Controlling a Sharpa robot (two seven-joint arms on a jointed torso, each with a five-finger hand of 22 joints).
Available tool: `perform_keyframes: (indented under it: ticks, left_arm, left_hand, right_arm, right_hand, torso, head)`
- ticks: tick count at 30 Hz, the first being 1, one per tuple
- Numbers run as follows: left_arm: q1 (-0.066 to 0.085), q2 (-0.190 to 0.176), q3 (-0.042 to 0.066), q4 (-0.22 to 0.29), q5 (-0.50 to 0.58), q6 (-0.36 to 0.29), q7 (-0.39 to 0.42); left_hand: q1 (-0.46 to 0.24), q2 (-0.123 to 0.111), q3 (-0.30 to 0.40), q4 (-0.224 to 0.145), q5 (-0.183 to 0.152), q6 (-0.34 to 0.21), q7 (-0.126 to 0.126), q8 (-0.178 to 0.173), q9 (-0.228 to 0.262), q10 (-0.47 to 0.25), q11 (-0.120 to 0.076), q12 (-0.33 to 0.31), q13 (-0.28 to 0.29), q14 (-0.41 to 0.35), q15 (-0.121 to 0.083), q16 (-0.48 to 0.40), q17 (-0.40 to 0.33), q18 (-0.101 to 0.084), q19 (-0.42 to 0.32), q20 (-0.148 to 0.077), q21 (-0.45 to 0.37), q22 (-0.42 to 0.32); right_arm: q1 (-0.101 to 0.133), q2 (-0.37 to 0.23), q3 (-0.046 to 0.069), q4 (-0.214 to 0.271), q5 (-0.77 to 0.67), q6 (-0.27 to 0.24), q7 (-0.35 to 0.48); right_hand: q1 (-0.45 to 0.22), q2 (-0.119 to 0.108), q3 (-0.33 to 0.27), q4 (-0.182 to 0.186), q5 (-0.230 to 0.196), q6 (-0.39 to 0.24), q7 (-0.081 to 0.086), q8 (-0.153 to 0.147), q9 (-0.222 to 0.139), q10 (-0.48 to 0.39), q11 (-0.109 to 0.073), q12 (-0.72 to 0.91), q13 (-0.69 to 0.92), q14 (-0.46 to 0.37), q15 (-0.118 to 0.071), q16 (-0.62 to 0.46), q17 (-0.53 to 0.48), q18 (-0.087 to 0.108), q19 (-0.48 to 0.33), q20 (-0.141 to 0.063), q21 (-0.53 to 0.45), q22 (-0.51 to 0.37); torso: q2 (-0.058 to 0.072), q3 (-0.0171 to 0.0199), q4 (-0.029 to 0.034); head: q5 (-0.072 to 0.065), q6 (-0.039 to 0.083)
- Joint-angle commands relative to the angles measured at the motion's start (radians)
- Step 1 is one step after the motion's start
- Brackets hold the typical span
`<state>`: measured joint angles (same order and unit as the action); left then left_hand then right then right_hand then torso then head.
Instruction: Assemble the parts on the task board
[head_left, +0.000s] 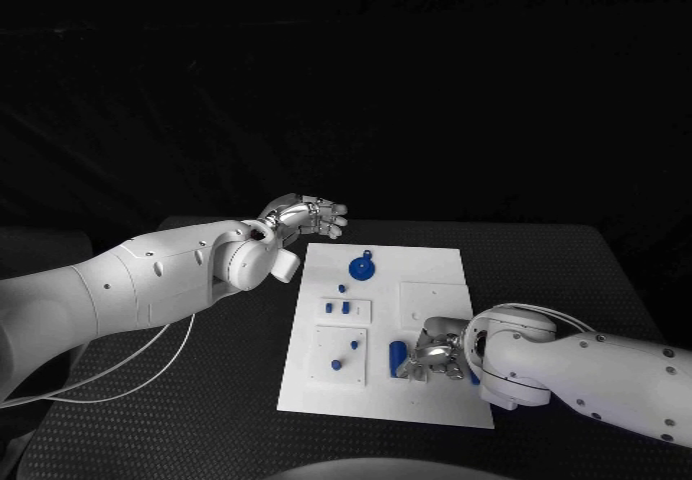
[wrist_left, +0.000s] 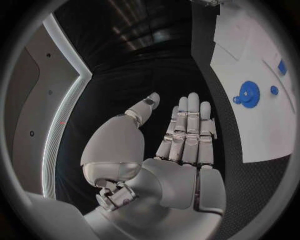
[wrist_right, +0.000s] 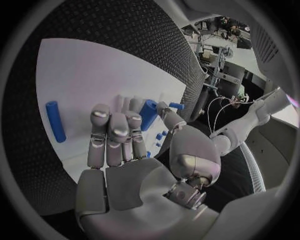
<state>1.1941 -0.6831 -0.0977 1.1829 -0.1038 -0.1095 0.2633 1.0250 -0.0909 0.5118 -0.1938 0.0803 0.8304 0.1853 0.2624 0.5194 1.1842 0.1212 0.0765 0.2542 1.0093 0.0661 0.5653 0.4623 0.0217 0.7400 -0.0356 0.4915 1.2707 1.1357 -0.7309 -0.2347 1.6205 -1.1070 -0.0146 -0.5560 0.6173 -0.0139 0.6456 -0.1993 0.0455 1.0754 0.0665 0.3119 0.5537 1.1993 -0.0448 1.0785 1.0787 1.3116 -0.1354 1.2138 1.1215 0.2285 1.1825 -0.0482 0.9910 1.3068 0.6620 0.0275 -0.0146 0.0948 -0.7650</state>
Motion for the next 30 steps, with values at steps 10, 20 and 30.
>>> perform_keyframes:
  ticks: [10,20,30]
  left_arm:
    - [0.001,0.001,0.001,0.002,0.001,0.018,0.003]
    - [0.001,0.005,0.0,-0.003,-0.001,0.018,0.002]
    - [0.001,0.003,0.0,-0.003,-0.001,0.017,0.002]
  left_hand:
    - [-0.009,-0.003,-0.001,0.005,-0.001,-0.009,-0.001,0.002,-0.001,-0.008,-0.001,0.001,-0.002,0.003,0.005,-0.008,0.003,0.009,0.003,0.007,-0.005,0.002]
    - [-0.008,-0.003,-0.001,0.005,-0.001,-0.009,-0.001,0.002,-0.001,-0.008,-0.001,0.001,-0.002,0.003,0.005,-0.009,0.004,0.009,0.003,0.007,-0.006,0.003]
    - [-0.008,-0.003,-0.001,0.005,-0.001,-0.009,-0.001,0.002,-0.001,-0.008,-0.001,0.001,-0.002,0.003,0.005,-0.009,0.005,0.009,0.003,0.007,-0.006,0.003]
  right_arm:
    - [-0.008,0.012,0.0,-0.017,-0.036,0.015,-0.017]
    - [-0.019,0.02,0.0,-0.028,-0.085,0.01,-0.023]
    - [-0.019,0.001,0.001,-0.014,-0.016,0.031,0.005]
  right_hand:
    - [0.046,-0.089,0.087,-0.086,0.006,0.011,0.003,-0.005,-0.001,0.018,0.004,-0.009,0.011,0.007,-0.006,-0.002,-0.005,0.033,0.008,0.002,0.012,0.004]
    - [0.09,-0.117,0.057,-0.086,0.006,0.014,0.003,-0.007,-0.002,0.021,0.003,-0.013,0.015,0.009,-0.005,-0.003,-0.008,0.033,0.01,0.003,0.01,0.002]
    - [0.071,-0.245,0.015,-0.047,0.004,0.009,0.004,-0.01,-0.003,0.018,0.004,-0.019,0.02,0.008,-0.006,-0.005,-0.01,0.033,0.012,0.005,0.005,-0.005]
  torso:
    - [0.0,0.0006,-0.0007]
    - [0.0,0.0002,-0.0005]
    - [0.0,0.0007,-0.0005]
  head:
    - [0.0,-0.002]
    - [-0.001,-0.003]
    - [0.001,-0.003]
